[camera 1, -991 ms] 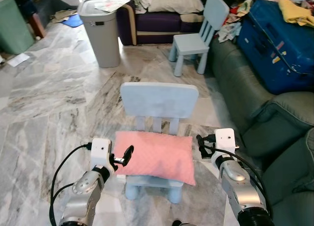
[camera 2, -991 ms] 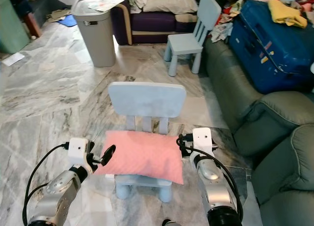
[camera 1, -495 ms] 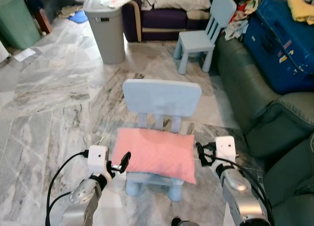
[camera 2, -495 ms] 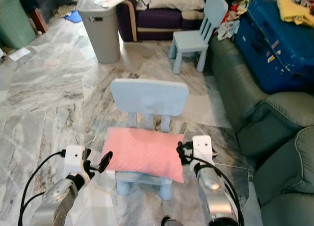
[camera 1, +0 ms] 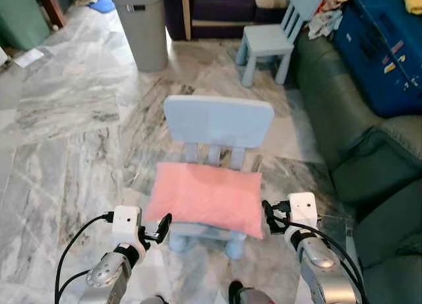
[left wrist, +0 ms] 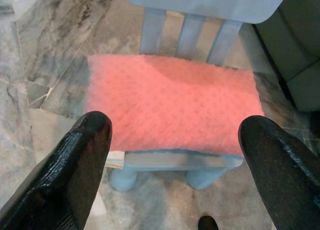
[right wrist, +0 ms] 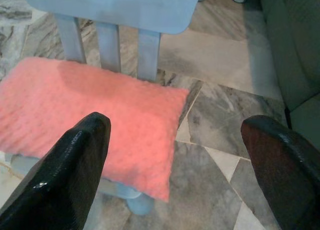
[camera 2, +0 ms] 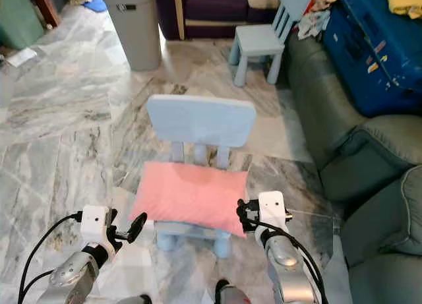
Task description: Move the pillow to the sofa
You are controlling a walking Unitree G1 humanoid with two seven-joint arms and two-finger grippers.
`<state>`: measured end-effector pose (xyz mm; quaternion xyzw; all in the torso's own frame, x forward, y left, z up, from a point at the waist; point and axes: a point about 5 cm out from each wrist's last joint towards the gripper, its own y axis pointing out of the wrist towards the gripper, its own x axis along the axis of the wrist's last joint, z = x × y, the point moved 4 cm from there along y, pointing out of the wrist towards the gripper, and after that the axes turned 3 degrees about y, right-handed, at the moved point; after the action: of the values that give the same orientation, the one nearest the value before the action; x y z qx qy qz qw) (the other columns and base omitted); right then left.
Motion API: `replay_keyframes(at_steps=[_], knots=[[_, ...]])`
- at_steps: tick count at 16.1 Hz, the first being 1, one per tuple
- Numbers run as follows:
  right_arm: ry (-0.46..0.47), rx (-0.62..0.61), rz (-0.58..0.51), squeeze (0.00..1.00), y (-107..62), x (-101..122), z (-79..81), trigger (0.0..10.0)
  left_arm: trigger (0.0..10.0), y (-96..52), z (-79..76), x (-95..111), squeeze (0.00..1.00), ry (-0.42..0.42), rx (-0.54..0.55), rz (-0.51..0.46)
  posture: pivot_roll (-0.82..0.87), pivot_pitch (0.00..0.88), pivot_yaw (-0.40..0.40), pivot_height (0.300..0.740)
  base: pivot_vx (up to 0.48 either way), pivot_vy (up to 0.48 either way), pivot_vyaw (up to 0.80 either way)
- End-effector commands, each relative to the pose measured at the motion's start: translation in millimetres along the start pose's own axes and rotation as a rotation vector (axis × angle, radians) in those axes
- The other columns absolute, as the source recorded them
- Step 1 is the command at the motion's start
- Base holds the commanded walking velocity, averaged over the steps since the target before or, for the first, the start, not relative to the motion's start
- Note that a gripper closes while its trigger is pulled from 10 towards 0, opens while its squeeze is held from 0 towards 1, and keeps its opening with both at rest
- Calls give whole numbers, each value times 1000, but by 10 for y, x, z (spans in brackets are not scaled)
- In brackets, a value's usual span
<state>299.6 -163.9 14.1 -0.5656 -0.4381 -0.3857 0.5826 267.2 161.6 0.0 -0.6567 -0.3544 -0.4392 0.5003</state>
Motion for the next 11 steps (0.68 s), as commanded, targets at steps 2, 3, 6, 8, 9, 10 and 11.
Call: replay_keyframes(at_steps=[2,3,6,8,9,10,11], knots=[[4,8,19,0,-30,-31,25,10000,10000,-38,7,-19,0,11,1,17,16,223,17,740,0,0,0],[4,8,21,0,-32,-30,26,10000,10000,-39,7,-18,0,11,0,18,16,223,17,740,0,0,0],[3,7,24,0,-36,-26,23,10000,10000,-39,2,-11,0,11,-2,20,13,222,17,740,0,0,0],[2,7,25,0,-36,-20,21,10000,10000,-36,0,-5,0,11,-2,20,13,222,17,740,0,0,0],[2,7,25,0,-34,-17,19,10000,10000,-30,-2,-1,0,12,-3,20,14,222,17,740,0,0,0],[1,7,25,0,-32,-14,19,10000,10000,-27,0,4,0,12,-2,20,14,222,16,740,0,0,0],[1,8,25,0,-31,-10,21,10000,10000,-25,5,9,0,12,0,19,14,222,16,740,0,0,0]])
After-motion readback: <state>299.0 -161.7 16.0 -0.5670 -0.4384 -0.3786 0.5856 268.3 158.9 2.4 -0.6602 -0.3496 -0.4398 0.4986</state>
